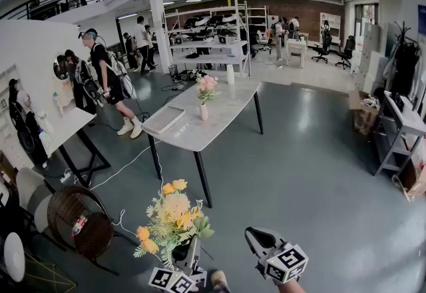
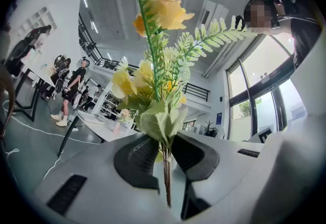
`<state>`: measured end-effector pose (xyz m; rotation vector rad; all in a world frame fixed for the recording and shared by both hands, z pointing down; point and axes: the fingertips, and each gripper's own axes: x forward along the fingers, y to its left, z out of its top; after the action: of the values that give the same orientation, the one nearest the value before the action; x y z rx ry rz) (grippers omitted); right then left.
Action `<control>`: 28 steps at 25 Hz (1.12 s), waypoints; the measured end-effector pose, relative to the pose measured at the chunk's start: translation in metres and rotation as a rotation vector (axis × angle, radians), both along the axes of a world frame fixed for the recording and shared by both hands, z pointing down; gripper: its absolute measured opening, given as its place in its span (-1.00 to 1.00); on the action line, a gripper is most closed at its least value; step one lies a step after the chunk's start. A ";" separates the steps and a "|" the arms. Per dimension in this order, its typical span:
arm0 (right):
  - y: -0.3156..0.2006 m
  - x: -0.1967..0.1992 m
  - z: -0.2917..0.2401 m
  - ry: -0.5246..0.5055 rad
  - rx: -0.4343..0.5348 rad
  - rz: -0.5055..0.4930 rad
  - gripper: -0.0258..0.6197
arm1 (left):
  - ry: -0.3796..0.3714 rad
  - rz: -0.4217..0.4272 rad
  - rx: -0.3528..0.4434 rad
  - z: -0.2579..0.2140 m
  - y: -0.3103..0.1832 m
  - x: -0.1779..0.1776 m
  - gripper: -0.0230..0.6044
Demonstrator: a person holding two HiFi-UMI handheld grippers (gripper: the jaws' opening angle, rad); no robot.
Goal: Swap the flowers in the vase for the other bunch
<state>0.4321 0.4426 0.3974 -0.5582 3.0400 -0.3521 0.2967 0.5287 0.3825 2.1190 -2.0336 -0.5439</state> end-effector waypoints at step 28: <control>-0.165 -0.184 0.013 0.067 -0.010 0.110 -0.83 | -0.048 0.120 -0.025 0.013 -0.162 -0.157 -0.67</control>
<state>0.2481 0.2777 0.4108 -0.7485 3.0555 -0.3508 0.1395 0.3662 0.3955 2.2425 -1.9105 -0.4510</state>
